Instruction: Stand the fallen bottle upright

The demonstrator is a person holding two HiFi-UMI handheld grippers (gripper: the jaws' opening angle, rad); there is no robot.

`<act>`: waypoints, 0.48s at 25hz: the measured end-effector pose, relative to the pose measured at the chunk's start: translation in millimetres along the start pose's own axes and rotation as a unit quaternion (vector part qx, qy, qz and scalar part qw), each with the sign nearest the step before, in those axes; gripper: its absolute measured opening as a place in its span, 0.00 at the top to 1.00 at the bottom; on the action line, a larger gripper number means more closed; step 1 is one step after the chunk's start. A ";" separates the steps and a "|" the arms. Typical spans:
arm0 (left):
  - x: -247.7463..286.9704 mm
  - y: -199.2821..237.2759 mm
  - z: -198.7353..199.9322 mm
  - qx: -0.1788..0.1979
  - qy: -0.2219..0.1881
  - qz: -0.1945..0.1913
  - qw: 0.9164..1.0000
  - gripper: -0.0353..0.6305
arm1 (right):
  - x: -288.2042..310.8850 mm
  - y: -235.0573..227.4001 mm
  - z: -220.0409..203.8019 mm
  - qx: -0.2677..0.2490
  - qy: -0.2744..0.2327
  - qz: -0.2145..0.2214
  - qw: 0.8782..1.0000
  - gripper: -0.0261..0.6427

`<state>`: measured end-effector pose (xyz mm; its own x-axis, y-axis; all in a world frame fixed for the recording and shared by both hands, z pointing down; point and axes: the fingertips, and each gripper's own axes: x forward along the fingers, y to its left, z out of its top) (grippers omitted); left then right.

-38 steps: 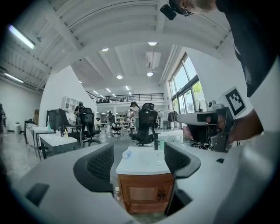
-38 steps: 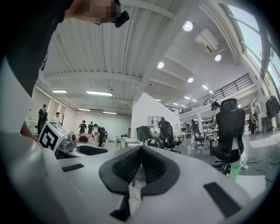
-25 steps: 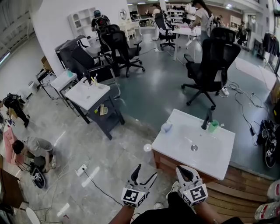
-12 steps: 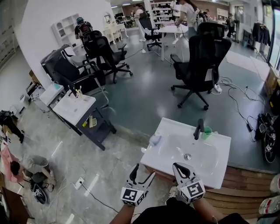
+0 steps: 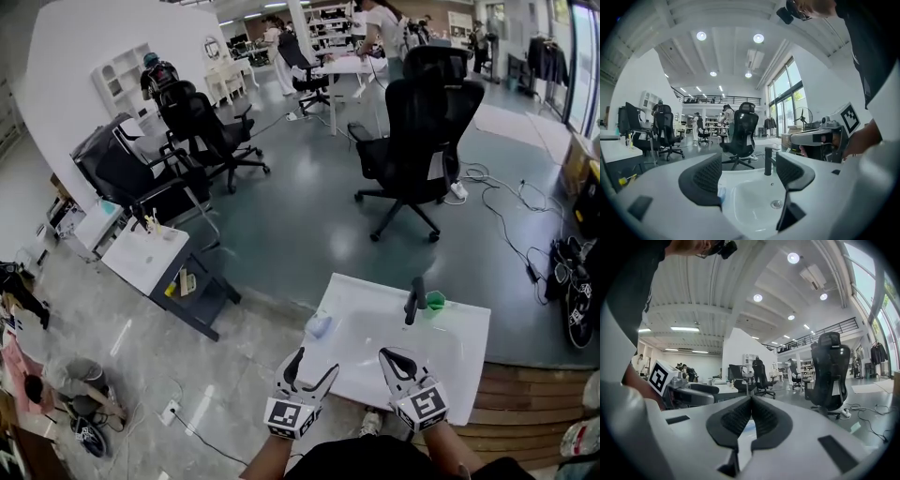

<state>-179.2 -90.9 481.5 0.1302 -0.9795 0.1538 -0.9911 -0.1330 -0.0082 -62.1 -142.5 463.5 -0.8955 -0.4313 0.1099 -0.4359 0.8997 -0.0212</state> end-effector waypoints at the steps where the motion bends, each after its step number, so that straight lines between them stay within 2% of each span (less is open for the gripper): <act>1: 7.9 2.0 2.4 0.000 0.000 -0.001 1.000 0.41 | 1.8 -4.1 2.9 -0.002 -0.004 0.006 1.000 0.94; 5: 32.1 8.8 6.7 -0.004 0.003 0.004 1.000 0.41 | 8.8 -17.8 4.6 -0.013 -0.002 0.018 1.000 0.94; 12: 60.9 20.4 -2.5 0.000 0.034 0.001 0.999 0.41 | 26.7 -32.2 -2.9 -0.008 0.011 0.035 0.999 0.94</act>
<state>-191.6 -152.9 493.1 0.1266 -0.9672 0.2203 -0.9913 -0.1317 -0.0086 -71.7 -182.8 470.0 -0.9212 -0.3662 0.1311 -0.3711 0.9285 -0.0135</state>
